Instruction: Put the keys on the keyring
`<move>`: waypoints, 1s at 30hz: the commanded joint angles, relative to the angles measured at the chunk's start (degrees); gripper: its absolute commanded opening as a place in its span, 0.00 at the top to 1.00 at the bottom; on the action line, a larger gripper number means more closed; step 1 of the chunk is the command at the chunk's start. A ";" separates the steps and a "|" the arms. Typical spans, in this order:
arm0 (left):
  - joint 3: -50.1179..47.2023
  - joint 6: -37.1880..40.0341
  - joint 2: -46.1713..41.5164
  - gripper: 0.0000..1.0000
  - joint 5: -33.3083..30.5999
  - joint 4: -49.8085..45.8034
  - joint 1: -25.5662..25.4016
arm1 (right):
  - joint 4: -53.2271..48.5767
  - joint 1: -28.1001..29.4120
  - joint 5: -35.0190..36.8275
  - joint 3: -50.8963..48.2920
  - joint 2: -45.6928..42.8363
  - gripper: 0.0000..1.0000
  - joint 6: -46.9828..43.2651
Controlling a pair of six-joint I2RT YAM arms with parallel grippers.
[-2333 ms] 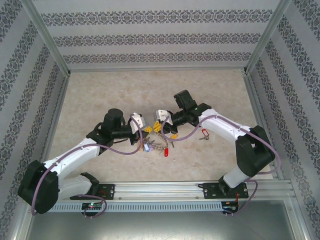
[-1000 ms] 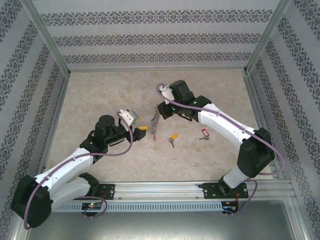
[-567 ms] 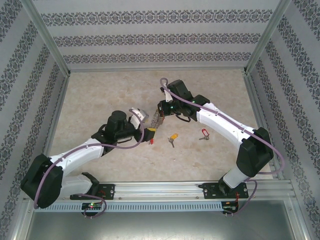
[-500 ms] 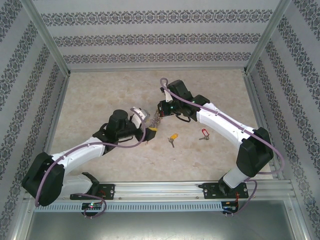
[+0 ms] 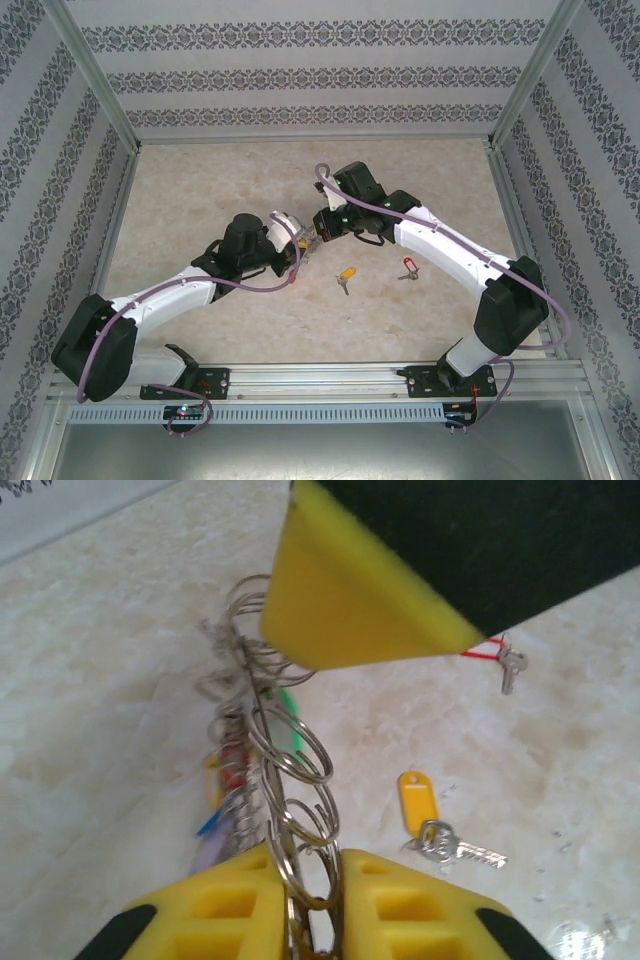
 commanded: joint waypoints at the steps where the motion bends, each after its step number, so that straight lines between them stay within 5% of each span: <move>1: 1.41 4.40 -1.66 0.93 -1.24 -2.78 -0.64 | -3.80 0.41 -2.58 1.44 -2.14 1.00 -7.06; 3: 1.43 6.39 -2.19 1.00 -1.25 -3.88 -0.69 | -6.44 0.20 -2.79 2.02 -1.67 1.00 -9.28; 19: 1.31 13.18 -3.20 1.00 -1.00 -7.08 -0.56 | -24.92 -0.73 -6.33 7.54 3.98 1.00 -19.78; 30: 2.00 16.35 -3.99 1.00 0.75 -8.83 -0.57 | -33.38 -3.03 -16.87 11.32 8.00 1.00 -25.27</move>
